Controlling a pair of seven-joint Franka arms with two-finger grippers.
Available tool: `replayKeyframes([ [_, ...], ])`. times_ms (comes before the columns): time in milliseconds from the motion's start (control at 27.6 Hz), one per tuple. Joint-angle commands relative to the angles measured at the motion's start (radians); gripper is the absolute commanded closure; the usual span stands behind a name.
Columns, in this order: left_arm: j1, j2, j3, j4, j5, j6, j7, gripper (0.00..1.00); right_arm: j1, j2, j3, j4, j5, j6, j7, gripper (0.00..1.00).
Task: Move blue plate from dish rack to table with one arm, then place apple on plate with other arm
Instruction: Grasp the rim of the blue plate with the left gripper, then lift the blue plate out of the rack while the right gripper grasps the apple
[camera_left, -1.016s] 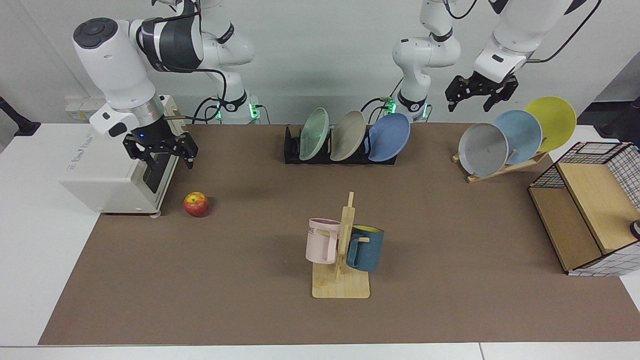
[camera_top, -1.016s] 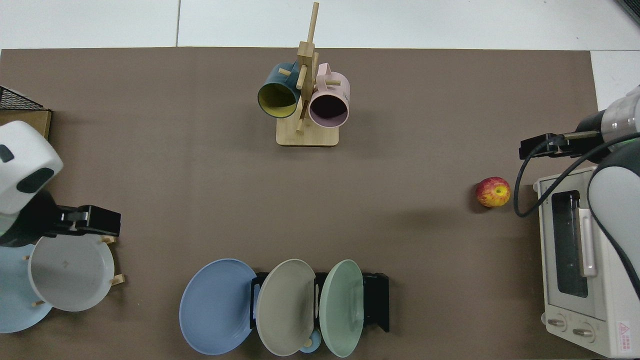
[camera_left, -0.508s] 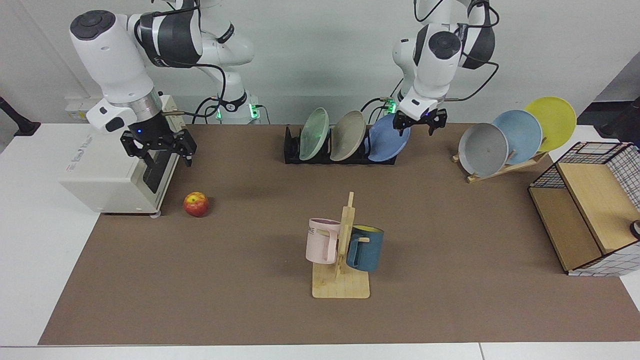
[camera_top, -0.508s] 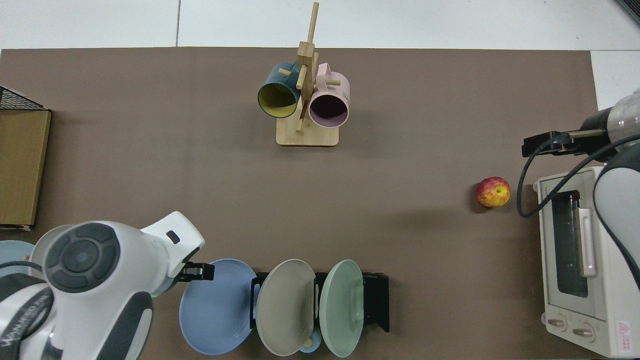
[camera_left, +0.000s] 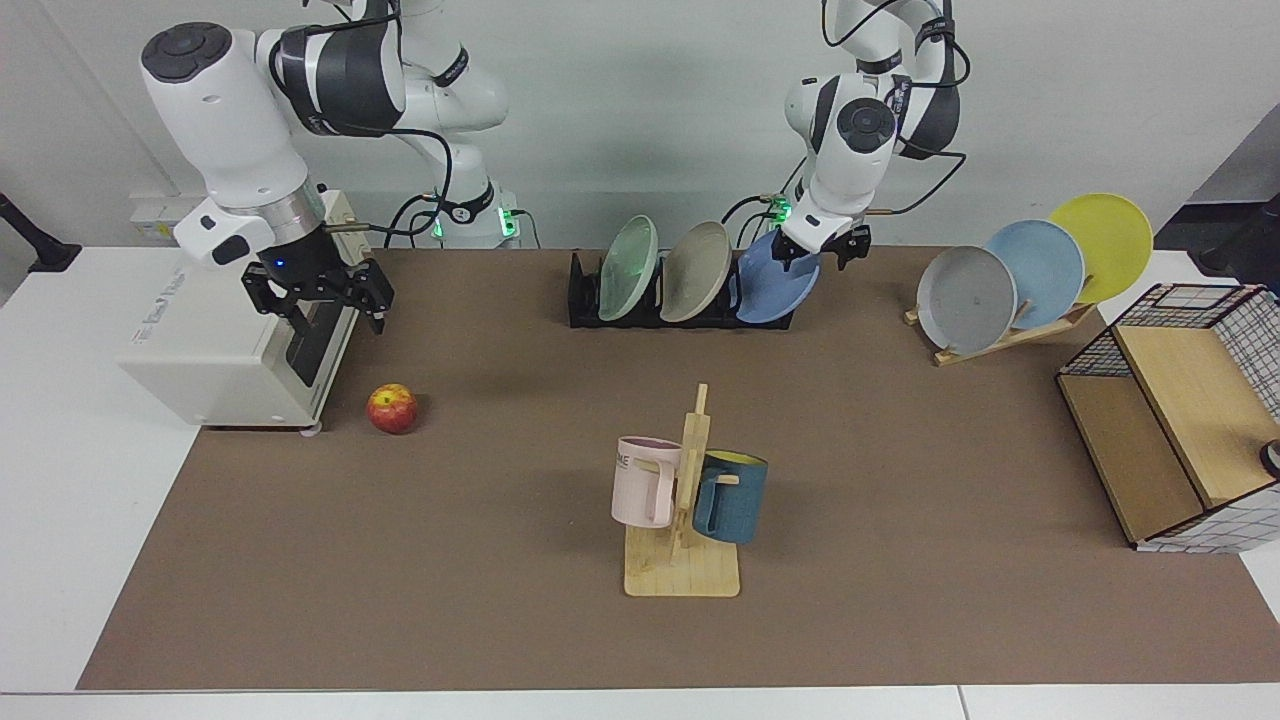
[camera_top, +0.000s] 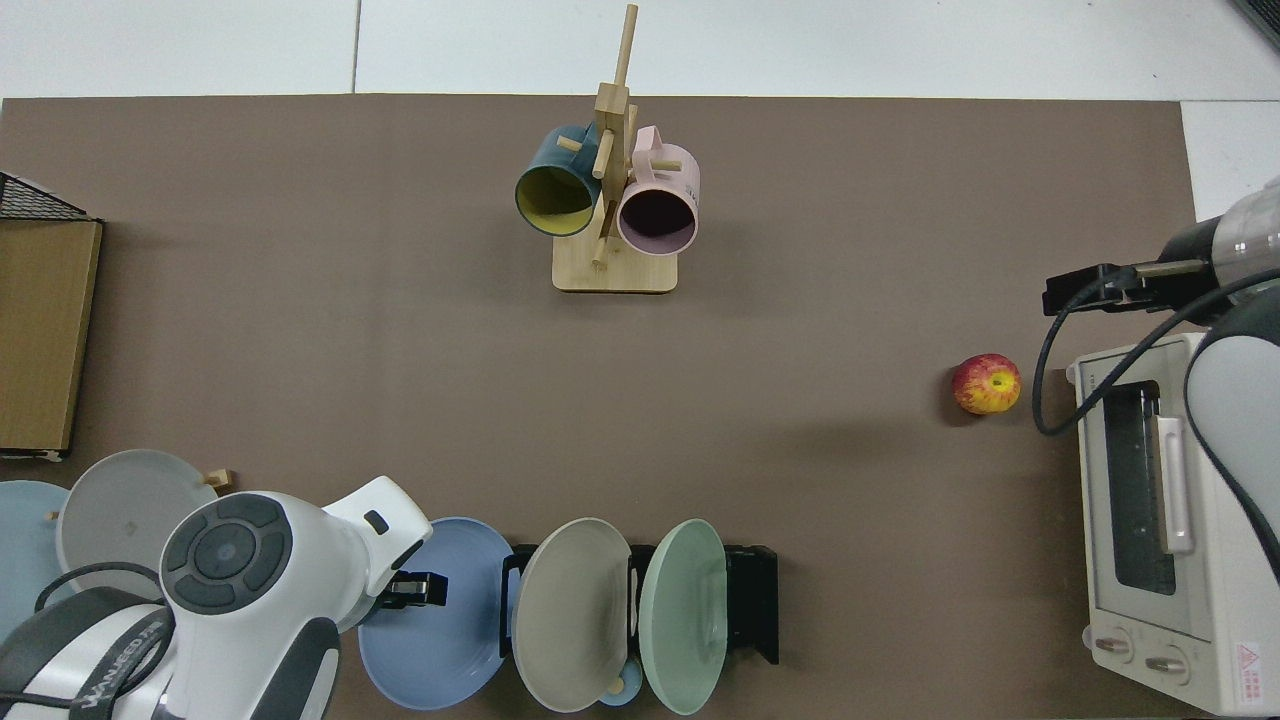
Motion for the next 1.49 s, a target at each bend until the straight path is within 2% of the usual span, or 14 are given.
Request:
replayKeyframes([
  [0,-0.010,-0.037,0.004,-0.032,-0.031,0.016,0.010,0.02,-0.024,-0.018,0.010,-0.016,0.003,-0.018,-0.012,0.00],
  [109,-0.010,-0.037,0.004,-0.032,-0.051,0.016,0.010,0.14,-0.024,-0.018,0.010,-0.016,0.005,-0.018,-0.013,0.00],
  [145,-0.010,-0.037,0.004,-0.032,-0.052,0.016,0.010,0.26,-0.024,-0.018,0.010,-0.016,0.003,-0.018,-0.015,0.00],
  [181,-0.010,-0.035,0.004,-0.032,-0.054,0.013,0.010,0.42,-0.024,-0.018,0.010,-0.016,0.003,-0.020,-0.015,0.00],
  [254,-0.010,-0.035,0.004,-0.032,-0.054,0.007,0.010,0.85,-0.024,-0.018,0.010,-0.016,0.005,-0.020,-0.015,0.00],
  [290,-0.010,-0.035,0.004,-0.032,-0.054,0.006,0.010,0.99,-0.024,-0.018,0.010,-0.016,0.005,-0.018,-0.015,0.00],
  [690,-0.012,-0.023,0.006,-0.013,-0.052,0.006,0.030,1.00,-0.024,-0.021,0.010,-0.049,-0.006,0.008,-0.019,0.00],
  [907,-0.002,-0.023,0.017,0.036,-0.043,-0.043,0.072,1.00,-0.030,-0.020,0.009,-0.150,-0.011,0.095,-0.019,0.00],
  [1052,0.004,-0.003,0.065,0.136,-0.040,-0.117,0.112,1.00,-0.047,-0.015,0.010,-0.262,-0.011,0.228,-0.019,0.00],
  [1161,0.004,0.026,0.108,0.219,-0.034,-0.151,0.133,1.00,-0.047,-0.009,0.010,-0.317,-0.014,0.285,-0.018,0.00],
  [1306,0.002,0.075,0.167,0.311,-0.034,-0.156,0.156,1.00,-0.047,0.009,0.010,-0.375,-0.035,0.353,-0.010,0.00],
  [1452,0.004,0.109,0.207,0.330,-0.049,-0.093,0.170,1.00,-0.047,0.038,0.010,-0.418,-0.035,0.422,-0.006,0.00],
])
